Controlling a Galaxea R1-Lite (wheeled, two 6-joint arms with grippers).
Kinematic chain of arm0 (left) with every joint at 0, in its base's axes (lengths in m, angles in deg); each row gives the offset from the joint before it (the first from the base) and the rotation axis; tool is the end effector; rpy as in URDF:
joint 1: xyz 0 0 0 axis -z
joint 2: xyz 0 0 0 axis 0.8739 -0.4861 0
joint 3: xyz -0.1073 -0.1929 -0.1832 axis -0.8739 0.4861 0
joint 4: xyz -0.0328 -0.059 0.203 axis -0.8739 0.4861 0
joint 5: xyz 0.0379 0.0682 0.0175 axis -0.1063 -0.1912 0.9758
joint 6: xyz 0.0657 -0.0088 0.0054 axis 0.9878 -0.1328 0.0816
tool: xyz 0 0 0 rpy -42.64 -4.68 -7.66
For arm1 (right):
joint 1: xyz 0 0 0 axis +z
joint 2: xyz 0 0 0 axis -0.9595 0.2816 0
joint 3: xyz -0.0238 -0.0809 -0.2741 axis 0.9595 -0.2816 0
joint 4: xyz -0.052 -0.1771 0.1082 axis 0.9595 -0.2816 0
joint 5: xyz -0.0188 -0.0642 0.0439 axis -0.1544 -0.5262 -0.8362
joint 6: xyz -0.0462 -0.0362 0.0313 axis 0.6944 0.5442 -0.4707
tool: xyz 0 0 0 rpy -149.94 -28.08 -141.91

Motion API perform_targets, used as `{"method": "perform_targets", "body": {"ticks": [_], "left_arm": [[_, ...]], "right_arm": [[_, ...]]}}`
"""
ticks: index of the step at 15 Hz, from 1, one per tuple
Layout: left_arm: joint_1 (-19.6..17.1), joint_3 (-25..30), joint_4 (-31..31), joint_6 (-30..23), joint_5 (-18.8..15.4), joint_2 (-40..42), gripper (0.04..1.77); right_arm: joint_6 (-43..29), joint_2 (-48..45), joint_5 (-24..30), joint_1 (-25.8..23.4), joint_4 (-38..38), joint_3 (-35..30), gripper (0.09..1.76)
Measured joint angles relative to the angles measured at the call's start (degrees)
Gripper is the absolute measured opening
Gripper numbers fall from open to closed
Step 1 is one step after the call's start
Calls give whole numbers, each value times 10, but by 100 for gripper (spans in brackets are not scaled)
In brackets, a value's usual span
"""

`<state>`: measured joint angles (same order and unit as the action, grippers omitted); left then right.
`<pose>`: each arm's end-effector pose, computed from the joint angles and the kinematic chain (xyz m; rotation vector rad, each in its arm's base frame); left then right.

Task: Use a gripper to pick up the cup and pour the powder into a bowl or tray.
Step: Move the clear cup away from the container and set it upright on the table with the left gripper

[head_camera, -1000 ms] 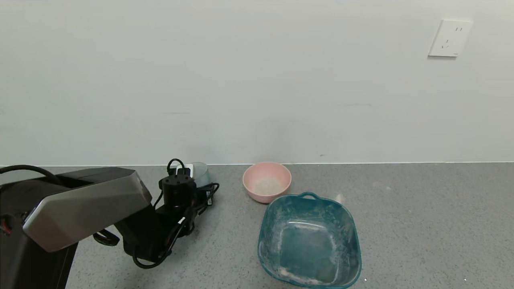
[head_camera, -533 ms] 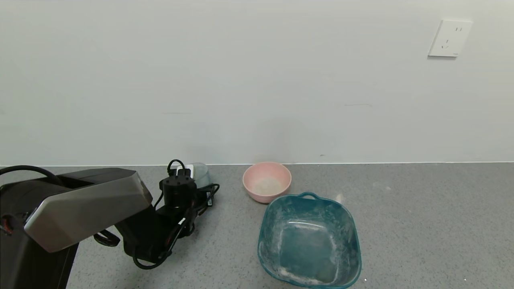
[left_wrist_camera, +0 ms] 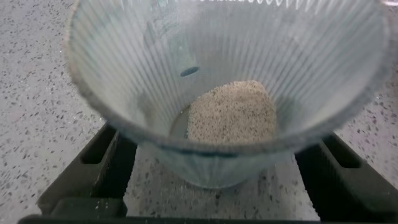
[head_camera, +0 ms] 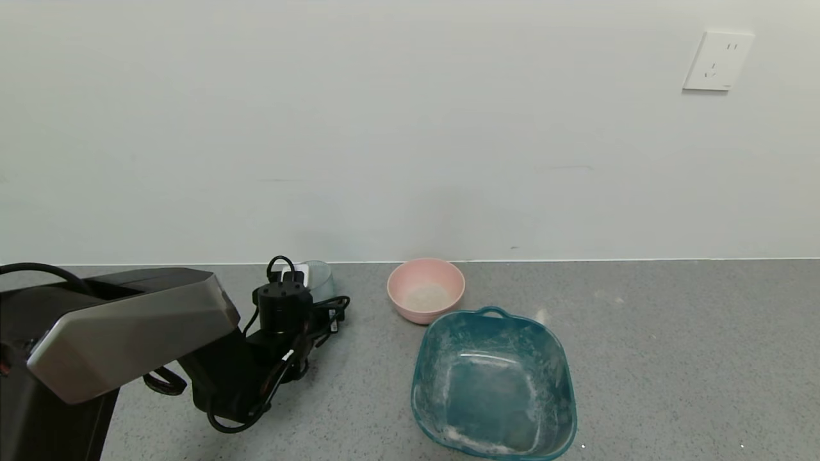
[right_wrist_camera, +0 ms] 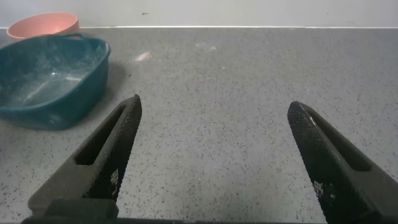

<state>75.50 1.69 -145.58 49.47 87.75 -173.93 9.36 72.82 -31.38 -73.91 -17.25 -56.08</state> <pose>0.4111 -0.0838 -0.0344 0.0043 0.2863 0.1002 0.0599 -0.0008 0.0768 0.0368 -0.0106 -0.0134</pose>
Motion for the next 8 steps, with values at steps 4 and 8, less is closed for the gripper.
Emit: {"method": "perform_targets", "body": {"ticks": [4, 8], "left_arm": [[0, 41, 43, 4, -7, 64, 163], [0, 73, 131, 5, -9, 180, 167]], "right_arm": [[0, 0, 0, 0, 0, 0, 171], [0, 0, 0, 0, 0, 0, 171]]}}
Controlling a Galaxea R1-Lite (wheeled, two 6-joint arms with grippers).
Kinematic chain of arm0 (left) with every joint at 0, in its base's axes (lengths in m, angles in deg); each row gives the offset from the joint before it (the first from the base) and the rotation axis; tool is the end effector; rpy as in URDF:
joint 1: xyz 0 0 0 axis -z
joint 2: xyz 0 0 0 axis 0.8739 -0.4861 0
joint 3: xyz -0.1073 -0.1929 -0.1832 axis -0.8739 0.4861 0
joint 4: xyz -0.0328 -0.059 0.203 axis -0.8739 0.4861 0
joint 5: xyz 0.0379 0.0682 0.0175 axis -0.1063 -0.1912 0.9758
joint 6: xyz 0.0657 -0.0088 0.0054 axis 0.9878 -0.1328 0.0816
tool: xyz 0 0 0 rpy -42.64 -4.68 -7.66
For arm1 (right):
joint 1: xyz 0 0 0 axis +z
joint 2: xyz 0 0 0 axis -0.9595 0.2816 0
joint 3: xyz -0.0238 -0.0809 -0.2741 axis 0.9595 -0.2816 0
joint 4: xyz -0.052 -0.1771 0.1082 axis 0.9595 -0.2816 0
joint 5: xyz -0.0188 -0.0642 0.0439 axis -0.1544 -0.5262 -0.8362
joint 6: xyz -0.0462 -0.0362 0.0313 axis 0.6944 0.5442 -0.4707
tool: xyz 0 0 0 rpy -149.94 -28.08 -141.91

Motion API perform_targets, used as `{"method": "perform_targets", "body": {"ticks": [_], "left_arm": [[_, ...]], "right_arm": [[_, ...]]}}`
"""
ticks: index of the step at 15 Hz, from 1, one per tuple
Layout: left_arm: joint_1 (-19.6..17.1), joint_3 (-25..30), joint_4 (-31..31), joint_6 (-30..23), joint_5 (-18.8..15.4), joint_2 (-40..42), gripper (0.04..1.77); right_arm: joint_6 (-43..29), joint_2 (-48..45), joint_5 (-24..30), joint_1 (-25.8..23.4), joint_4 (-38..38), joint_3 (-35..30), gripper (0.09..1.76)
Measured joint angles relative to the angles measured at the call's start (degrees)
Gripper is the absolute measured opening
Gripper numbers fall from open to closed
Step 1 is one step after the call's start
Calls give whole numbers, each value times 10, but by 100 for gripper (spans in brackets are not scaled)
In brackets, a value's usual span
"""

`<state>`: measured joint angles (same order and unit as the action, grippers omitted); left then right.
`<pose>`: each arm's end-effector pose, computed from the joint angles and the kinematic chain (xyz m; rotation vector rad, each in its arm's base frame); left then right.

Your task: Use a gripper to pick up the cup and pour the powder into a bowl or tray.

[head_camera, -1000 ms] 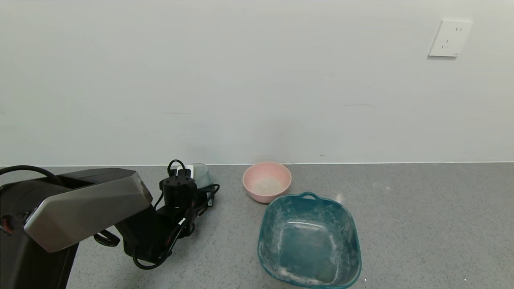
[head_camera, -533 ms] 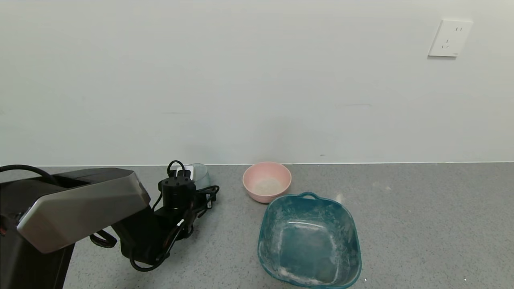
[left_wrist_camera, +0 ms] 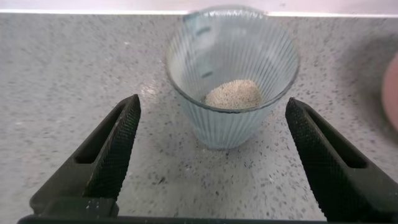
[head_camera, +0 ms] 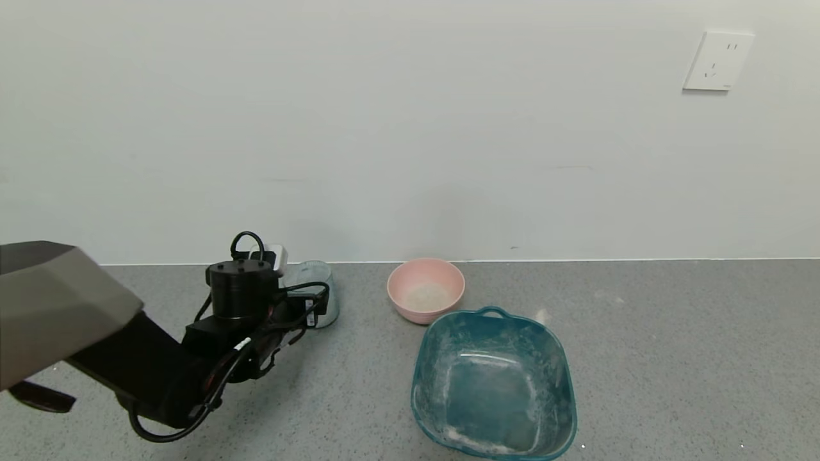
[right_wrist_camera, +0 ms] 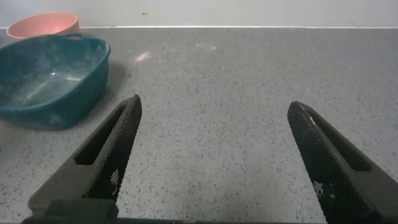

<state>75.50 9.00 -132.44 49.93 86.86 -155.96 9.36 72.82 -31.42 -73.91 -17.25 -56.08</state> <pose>0.3724 -0.0747 0.0301 0.0225 0.3293 0.0851 0.0599 -0.0009 0.0768 0.0368 -0.0106 -0.0141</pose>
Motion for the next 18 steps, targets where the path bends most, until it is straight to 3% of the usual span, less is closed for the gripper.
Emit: {"method": "perform_targets", "body": {"ticks": [7, 12, 18], "left_arm": [[0, 69, 180, 7, -37, 282, 169], [0, 144, 297, 63, -74, 520, 170], [-13, 133, 610, 112, -76, 834, 171]], "right_arm": [[0, 0, 0, 0, 0, 0, 171], [0, 0, 0, 0, 0, 0, 171], [0, 0, 0, 0, 0, 0, 171]]}}
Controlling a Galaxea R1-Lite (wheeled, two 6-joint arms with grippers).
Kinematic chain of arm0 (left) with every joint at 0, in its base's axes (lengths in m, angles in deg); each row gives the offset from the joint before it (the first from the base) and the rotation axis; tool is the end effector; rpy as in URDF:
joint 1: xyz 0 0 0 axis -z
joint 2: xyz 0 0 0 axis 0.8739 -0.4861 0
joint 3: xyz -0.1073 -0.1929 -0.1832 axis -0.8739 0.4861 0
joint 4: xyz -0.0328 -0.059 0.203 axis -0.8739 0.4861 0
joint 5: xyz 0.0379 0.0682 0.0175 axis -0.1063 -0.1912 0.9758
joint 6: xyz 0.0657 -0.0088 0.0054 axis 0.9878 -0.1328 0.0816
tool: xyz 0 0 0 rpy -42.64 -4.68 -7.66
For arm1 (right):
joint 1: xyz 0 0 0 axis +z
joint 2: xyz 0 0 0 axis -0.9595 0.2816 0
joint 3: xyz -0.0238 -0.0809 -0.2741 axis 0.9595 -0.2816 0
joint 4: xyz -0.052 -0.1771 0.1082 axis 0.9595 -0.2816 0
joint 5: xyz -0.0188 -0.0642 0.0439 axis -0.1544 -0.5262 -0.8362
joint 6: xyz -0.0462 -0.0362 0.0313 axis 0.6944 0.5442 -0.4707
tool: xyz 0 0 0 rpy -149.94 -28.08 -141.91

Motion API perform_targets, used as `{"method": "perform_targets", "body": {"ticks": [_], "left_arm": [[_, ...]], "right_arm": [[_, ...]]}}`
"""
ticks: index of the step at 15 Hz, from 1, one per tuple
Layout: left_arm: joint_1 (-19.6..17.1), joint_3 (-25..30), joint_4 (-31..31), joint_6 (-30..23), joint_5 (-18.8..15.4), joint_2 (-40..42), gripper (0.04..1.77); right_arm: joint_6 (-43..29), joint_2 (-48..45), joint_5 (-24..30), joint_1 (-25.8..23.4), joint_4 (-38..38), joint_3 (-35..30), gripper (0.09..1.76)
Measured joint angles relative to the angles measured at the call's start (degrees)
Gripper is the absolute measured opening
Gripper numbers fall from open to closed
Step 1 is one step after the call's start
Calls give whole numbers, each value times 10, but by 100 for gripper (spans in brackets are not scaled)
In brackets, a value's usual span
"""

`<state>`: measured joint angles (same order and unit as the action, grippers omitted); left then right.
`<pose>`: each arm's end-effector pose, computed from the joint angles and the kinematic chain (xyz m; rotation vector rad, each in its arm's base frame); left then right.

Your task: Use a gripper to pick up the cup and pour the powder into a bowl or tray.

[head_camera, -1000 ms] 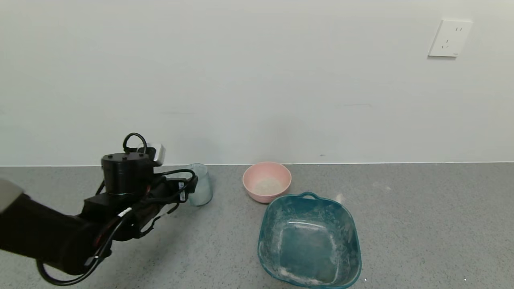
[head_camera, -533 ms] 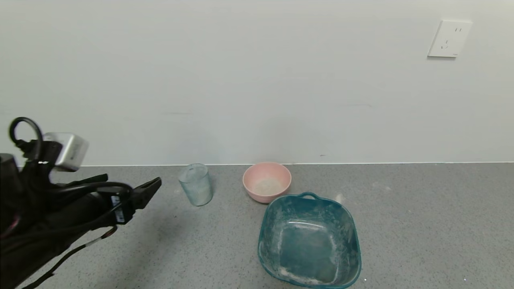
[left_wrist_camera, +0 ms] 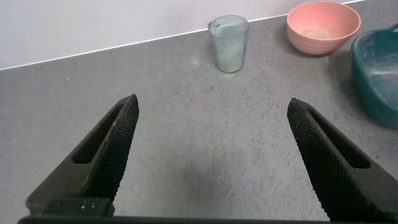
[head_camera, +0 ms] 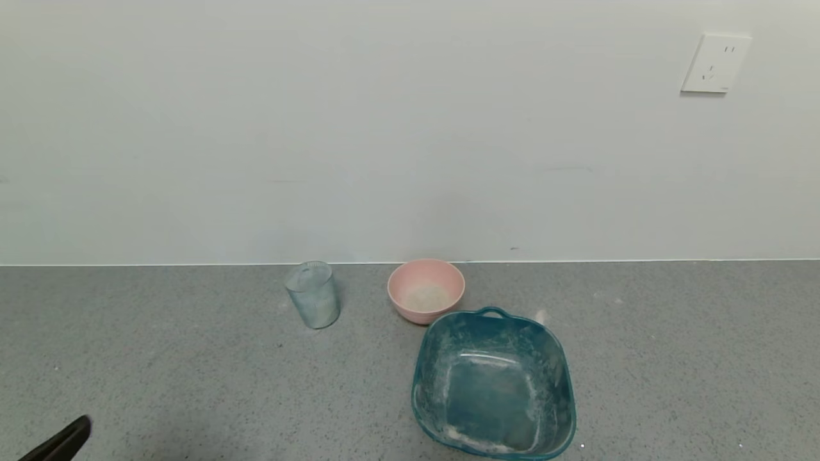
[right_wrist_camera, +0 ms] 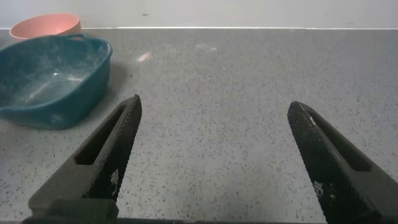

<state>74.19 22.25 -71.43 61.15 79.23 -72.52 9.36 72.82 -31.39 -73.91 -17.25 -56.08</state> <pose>0.1096 -0.0126 0.1789 0.1572 0.1803 -0.0479 0.0599 -0.0008 0.0768 0.0368 -0.0106 -0.0136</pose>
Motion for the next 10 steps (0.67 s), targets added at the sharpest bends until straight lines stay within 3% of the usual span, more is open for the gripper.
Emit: {"method": "perform_targets", "body": {"ticks": [2, 4, 10], "left_arm": [[-46, -18, 70, 4, 4, 86, 171], [-98, -29, 98, 10, -9, 142, 171], [-130, -7, 98, 9, -17, 233, 171]], "right_arm": [[0, 0, 0, 0, 0, 0, 171], [0, 0, 0, 0, 0, 0, 171], [0, 0, 0, 0, 0, 0, 171]]}}
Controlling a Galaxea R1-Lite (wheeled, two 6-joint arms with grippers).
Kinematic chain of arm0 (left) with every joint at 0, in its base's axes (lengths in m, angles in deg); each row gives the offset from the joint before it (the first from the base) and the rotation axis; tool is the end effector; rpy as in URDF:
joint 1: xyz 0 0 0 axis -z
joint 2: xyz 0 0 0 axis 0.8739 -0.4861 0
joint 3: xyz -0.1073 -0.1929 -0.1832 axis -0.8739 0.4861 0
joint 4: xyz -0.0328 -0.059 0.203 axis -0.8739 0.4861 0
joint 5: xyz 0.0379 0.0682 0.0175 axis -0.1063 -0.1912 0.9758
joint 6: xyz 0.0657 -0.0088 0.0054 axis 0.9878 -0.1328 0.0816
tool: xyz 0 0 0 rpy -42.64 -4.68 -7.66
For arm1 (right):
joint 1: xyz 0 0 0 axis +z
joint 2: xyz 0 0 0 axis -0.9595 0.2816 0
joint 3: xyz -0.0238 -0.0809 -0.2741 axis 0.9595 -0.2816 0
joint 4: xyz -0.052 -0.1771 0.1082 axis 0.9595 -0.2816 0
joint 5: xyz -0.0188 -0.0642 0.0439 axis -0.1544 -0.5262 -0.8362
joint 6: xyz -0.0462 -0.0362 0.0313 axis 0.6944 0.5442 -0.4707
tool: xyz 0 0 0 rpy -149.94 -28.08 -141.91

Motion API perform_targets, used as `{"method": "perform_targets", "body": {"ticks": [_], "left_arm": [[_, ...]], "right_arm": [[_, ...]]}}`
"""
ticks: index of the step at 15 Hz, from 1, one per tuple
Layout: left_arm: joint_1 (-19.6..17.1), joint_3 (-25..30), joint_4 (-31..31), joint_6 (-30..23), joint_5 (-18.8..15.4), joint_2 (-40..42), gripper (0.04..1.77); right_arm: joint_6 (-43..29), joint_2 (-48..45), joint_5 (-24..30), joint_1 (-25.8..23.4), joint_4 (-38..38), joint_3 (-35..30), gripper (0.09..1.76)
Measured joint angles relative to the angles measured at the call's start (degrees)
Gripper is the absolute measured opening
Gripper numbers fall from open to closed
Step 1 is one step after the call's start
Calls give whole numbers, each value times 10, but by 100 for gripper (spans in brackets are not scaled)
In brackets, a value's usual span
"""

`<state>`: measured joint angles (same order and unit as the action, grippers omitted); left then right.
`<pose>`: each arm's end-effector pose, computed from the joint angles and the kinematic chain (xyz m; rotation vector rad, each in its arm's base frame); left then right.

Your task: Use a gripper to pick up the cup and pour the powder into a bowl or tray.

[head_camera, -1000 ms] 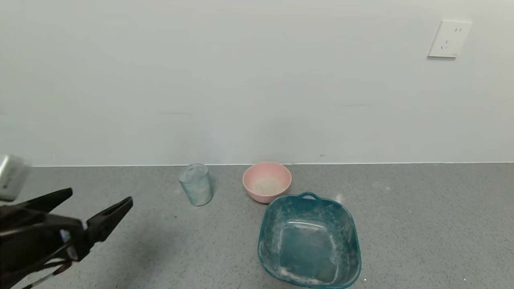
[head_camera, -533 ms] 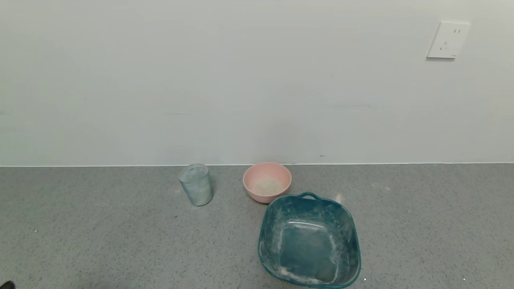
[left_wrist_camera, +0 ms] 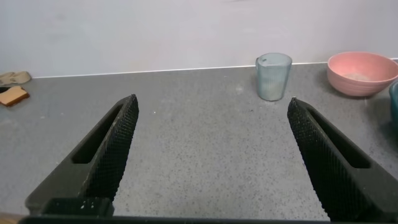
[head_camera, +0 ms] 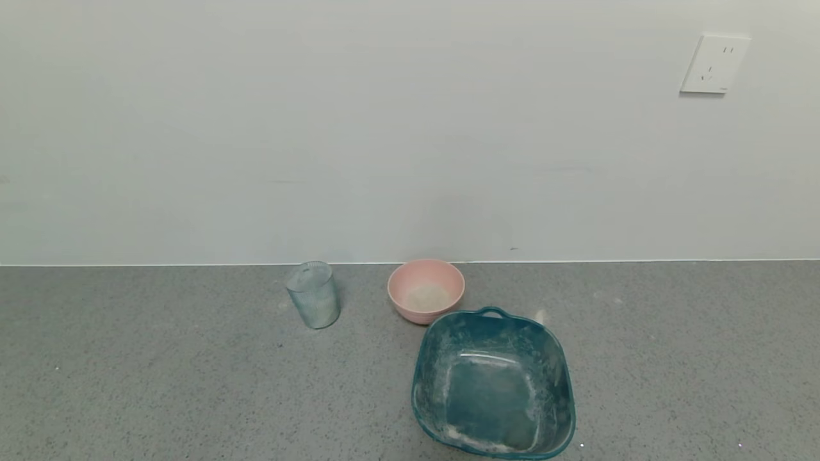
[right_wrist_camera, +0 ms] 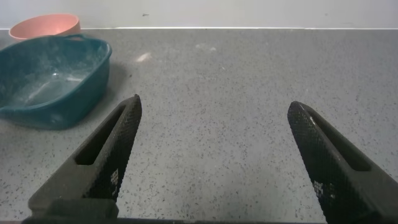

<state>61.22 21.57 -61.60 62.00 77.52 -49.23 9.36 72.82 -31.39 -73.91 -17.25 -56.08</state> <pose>0.0320 0.0108 0.1867 0.1274 -0.0491 0.1629 0.0599 -0.0008 0.0768 0.0368 -0.0106 -0.0136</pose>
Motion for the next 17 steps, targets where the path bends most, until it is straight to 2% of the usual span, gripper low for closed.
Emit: {"method": "perform_targets", "body": {"ticks": [3, 7, 9, 12, 17], "left_arm": [[-2, 43, -32, -19, -17, 34, 172], [-2, 135, -145, -22, -27, 61, 172], [-2, 181, -162, -21, -43, 73, 172], [-2, 241, -177, -31, -49, 89, 172], [-2, 260, -191, -44, -66, 95, 172]], "right_arm": [[0, 0, 0, 0, 0, 0, 171], [0, 0, 0, 0, 0, 0, 171], [0, 0, 0, 0, 0, 0, 171], [0, 0, 0, 0, 0, 0, 171], [0, 0, 0, 0, 0, 0, 171]]}}
